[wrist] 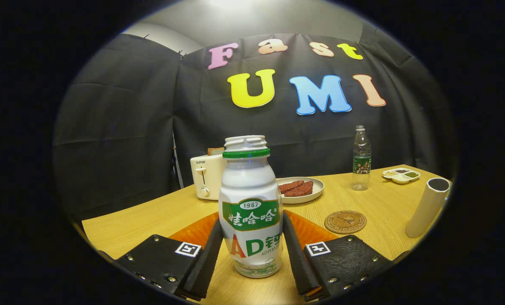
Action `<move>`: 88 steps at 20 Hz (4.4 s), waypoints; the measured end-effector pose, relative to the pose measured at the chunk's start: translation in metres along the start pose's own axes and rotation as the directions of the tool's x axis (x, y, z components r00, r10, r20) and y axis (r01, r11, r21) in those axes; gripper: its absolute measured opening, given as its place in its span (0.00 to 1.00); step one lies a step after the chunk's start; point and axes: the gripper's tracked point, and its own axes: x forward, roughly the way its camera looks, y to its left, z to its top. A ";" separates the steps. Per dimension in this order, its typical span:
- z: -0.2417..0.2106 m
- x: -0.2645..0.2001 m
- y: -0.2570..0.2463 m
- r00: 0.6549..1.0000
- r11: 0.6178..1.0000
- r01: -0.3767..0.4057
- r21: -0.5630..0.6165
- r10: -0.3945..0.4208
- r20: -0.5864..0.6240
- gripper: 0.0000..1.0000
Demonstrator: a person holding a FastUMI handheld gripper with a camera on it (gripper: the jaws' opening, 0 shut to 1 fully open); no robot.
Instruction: Take the bottle from table, then pour the juice into the cup, finally place the bottle on the coaster
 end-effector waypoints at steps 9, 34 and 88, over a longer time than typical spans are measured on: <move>0.002 -0.004 -0.014 0.999 0.995 -0.029 0.093 0.030 -0.014 0.64; 0.068 -0.040 -0.129 0.976 0.711 -0.160 0.685 0.007 0.220 0.63; 0.097 -0.069 -0.192 0.879 -0.007 -0.445 0.895 -0.196 0.436 0.63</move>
